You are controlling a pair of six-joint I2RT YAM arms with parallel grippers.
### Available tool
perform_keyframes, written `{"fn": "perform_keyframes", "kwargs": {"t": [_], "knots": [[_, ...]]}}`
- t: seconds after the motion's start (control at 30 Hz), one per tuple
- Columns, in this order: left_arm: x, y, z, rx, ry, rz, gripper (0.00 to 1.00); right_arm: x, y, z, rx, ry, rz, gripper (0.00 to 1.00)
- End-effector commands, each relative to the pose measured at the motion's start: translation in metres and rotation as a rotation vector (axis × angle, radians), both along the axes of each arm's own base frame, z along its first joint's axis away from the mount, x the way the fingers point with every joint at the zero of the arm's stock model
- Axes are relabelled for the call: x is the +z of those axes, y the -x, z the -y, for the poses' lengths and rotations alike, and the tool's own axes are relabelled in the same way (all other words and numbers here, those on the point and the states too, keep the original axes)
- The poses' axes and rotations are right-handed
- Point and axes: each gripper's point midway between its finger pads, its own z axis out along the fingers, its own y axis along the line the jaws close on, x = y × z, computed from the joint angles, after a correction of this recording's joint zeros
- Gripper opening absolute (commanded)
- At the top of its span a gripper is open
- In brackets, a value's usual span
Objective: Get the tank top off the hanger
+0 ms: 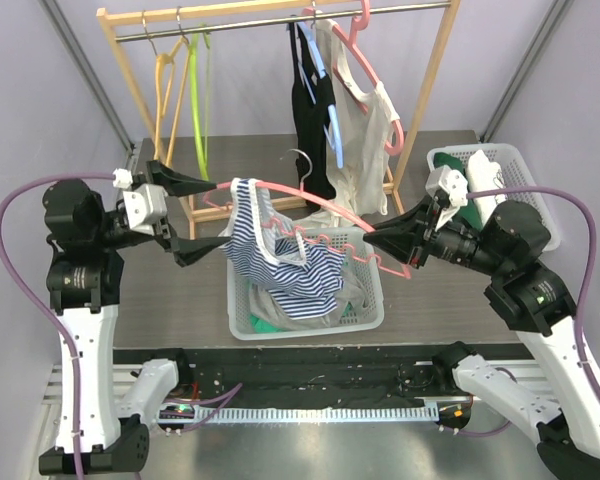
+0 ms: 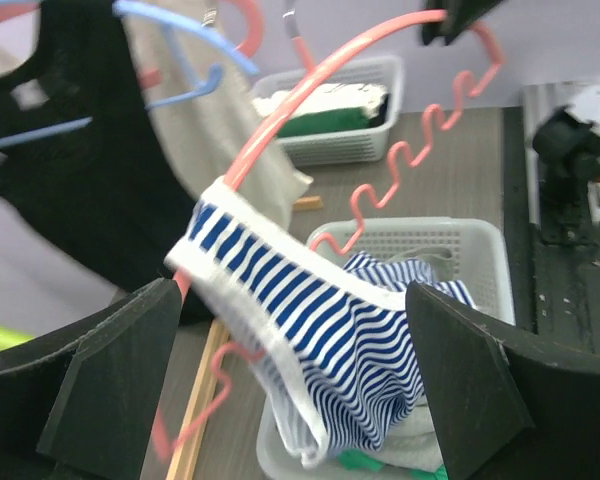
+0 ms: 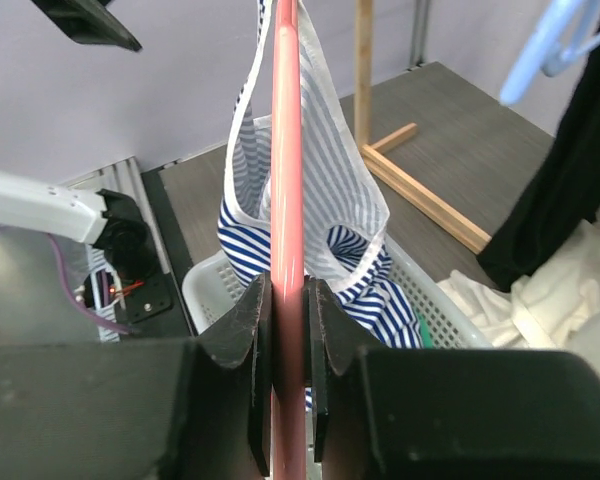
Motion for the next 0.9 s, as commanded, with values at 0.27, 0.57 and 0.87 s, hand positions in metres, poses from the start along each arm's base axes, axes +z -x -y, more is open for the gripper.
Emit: {"fn": "perform_keyframes", "kwargs": {"t": [0.27,0.57,0.87], "knots": [[0.035,-0.043,-0.029,0.512,0.304,-0.314,0.99,0.043,0.001,0.028,-0.156,-0.073,0.192,0.01],[0.022,-0.099,0.019,0.651,0.024,-0.47,1.0,0.059,0.002,0.029,-0.161,-0.073,0.209,0.01],[0.102,-0.146,0.029,0.753,0.107,-0.291,1.0,0.052,-0.009,0.032,-0.206,-0.041,0.163,0.01]]}}
